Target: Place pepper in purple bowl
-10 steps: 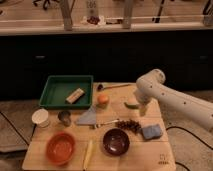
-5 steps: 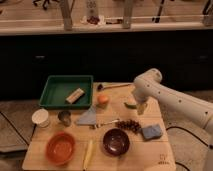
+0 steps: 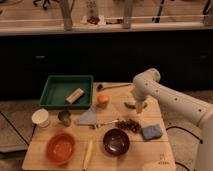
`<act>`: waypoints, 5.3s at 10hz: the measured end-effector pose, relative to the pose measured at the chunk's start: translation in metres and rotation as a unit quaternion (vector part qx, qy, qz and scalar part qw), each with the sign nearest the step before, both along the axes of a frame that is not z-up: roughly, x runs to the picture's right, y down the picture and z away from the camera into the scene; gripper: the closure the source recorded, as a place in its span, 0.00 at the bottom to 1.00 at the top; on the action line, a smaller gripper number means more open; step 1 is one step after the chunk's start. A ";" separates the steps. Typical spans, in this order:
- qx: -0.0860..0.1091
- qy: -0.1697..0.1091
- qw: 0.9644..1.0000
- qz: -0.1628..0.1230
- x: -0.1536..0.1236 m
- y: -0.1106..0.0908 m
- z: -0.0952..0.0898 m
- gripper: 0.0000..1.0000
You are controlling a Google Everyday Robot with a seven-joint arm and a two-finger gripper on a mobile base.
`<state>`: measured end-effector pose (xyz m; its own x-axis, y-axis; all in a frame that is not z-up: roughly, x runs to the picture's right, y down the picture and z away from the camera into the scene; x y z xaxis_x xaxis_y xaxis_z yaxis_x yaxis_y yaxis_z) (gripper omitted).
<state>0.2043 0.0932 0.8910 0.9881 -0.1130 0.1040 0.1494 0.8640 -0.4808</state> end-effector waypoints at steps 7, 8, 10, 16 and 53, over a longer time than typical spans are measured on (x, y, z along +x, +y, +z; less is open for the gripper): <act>-0.023 -0.006 1.000 0.006 -0.003 0.014 0.026 0.20; -0.025 -0.005 1.000 0.007 -0.002 0.016 0.028 0.20; -0.034 -0.002 0.999 0.010 0.000 0.024 0.031 0.20; -0.039 0.001 0.999 0.013 0.001 0.030 0.036 0.39; 0.041 0.014 0.999 -0.011 0.017 0.001 -0.088 0.40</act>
<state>0.2212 0.0938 0.8030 0.9875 -0.1427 0.0665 0.1575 0.8974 -0.4123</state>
